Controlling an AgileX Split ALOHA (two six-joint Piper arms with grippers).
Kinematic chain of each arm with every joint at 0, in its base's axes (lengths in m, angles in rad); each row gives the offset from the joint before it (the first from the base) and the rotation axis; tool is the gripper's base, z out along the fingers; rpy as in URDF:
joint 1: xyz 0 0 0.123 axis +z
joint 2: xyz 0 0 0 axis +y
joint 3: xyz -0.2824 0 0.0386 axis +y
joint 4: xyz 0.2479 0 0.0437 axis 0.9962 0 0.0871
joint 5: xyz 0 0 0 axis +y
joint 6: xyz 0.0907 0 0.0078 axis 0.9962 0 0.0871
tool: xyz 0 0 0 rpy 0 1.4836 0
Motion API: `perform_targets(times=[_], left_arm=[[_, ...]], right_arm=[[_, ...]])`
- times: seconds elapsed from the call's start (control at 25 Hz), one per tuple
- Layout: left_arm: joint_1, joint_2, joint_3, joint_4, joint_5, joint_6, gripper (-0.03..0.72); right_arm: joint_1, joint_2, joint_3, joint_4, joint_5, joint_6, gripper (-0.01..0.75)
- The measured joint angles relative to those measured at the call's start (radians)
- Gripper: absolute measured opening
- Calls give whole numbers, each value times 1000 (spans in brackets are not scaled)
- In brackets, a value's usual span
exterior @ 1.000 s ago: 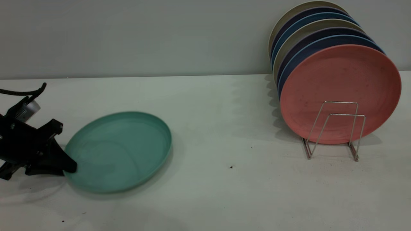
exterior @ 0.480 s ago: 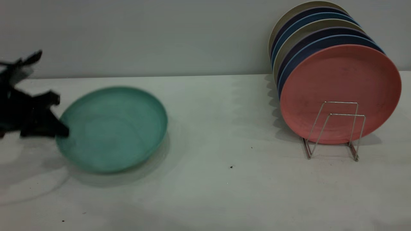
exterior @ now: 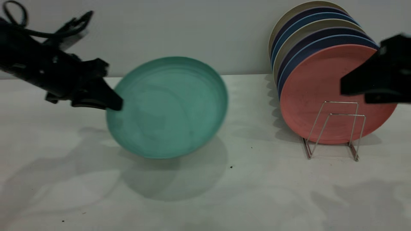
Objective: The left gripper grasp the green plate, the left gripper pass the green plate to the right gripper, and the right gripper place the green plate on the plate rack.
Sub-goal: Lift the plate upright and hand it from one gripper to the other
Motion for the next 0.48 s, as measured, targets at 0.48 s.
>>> perform_targets(times=[0.48], left_arm=[[-200,0,0,8,0,-24,13]], right_arm=[[0,310,-108,30,192,-42,480]])
